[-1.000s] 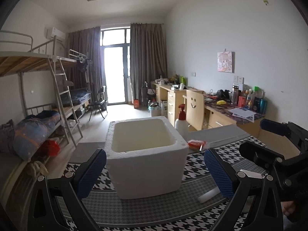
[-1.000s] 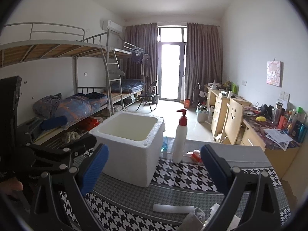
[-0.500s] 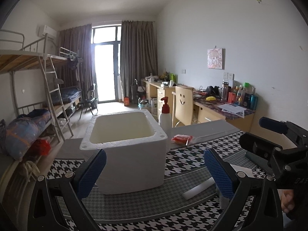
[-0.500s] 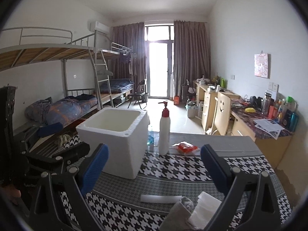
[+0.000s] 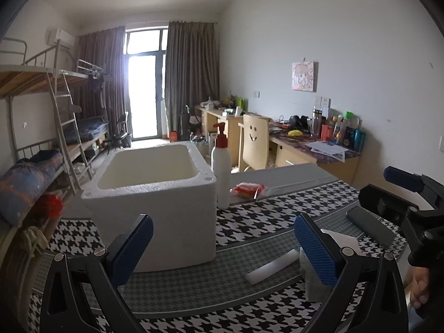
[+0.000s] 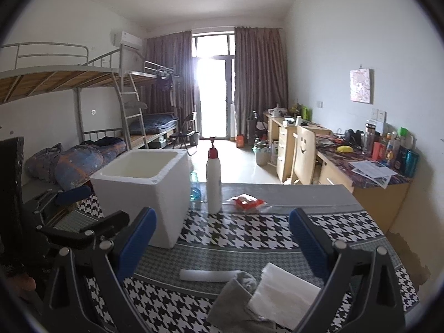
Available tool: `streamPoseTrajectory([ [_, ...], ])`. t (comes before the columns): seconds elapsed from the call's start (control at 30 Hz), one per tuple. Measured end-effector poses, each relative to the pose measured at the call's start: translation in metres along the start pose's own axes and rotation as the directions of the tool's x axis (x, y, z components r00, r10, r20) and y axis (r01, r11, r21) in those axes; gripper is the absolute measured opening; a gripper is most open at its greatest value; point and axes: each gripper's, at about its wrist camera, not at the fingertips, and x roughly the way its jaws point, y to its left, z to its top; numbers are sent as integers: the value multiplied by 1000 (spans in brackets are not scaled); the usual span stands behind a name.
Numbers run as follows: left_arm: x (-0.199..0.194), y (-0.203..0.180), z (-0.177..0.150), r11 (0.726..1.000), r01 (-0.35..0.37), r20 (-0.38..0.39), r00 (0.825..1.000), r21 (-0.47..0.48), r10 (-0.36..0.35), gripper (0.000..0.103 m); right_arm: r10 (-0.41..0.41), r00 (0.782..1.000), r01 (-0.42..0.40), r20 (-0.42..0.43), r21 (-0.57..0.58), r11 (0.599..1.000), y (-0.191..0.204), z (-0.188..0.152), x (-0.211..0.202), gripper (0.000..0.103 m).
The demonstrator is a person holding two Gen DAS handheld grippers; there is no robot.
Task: Organize soft objects
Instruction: 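Move the left tool toward the white foam tube while the right tool approaches the white tissue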
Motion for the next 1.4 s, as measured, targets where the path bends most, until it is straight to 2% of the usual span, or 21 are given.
streamPoseTrajectory([
  [0.53, 25, -22, -13, 997, 75, -55, 996, 36, -73, 102, -80, 997, 80, -24, 21, 997, -21, -22, -7, 98],
  [0.77, 42, -30, -22, 995, 76, -106, 992, 63, -69, 102, -107, 993, 109, -52, 25, 994, -28, -35, -4, 98],
  [1.4, 79, -36, -44, 987, 136, -229, 967, 83, -114, 102, -135, 980, 144, -146, 56, 988, -46, -60, 8, 98],
])
